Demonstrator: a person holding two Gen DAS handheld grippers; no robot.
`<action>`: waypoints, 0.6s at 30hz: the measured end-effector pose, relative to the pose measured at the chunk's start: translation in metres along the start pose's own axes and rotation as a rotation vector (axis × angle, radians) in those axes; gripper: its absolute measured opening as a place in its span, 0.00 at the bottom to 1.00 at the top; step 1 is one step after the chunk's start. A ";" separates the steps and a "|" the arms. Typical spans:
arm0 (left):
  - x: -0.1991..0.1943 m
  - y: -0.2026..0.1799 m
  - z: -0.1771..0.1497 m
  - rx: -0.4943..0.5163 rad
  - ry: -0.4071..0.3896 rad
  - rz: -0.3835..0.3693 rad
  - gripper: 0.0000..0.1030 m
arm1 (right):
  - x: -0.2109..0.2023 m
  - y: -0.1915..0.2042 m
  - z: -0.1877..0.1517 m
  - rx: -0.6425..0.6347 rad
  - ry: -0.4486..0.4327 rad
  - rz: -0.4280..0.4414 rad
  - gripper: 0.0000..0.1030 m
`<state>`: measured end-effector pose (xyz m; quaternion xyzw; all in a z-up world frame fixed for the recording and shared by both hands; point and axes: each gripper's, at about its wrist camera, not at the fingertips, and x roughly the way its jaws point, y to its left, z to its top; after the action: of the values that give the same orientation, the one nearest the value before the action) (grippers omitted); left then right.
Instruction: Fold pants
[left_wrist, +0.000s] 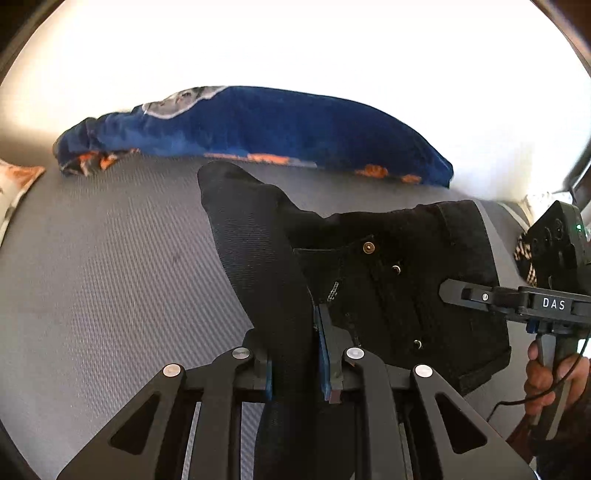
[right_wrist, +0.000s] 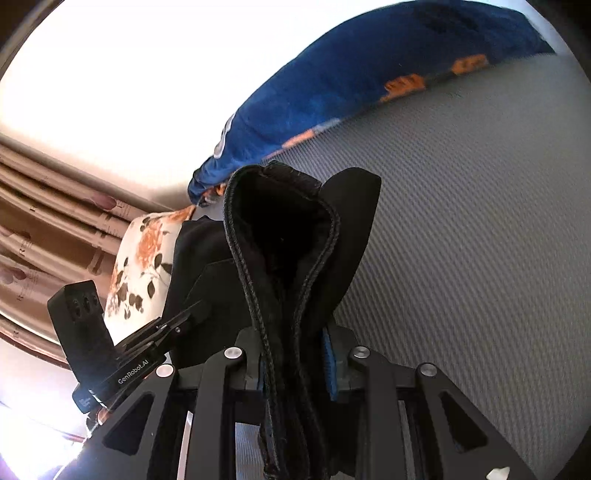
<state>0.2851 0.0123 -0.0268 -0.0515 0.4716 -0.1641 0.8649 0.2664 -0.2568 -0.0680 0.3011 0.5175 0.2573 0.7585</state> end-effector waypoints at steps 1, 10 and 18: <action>0.003 0.004 0.007 0.003 -0.004 0.004 0.18 | 0.003 0.001 0.007 0.000 0.000 0.001 0.22; 0.040 0.026 0.050 -0.004 -0.023 0.021 0.18 | 0.036 0.001 0.067 -0.020 -0.002 -0.020 0.22; 0.090 0.057 0.053 -0.009 0.018 0.076 0.21 | 0.070 -0.028 0.092 0.002 -0.007 -0.076 0.22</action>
<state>0.3876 0.0321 -0.0837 -0.0359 0.4817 -0.1294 0.8660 0.3780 -0.2444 -0.1065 0.2831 0.5261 0.2266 0.7693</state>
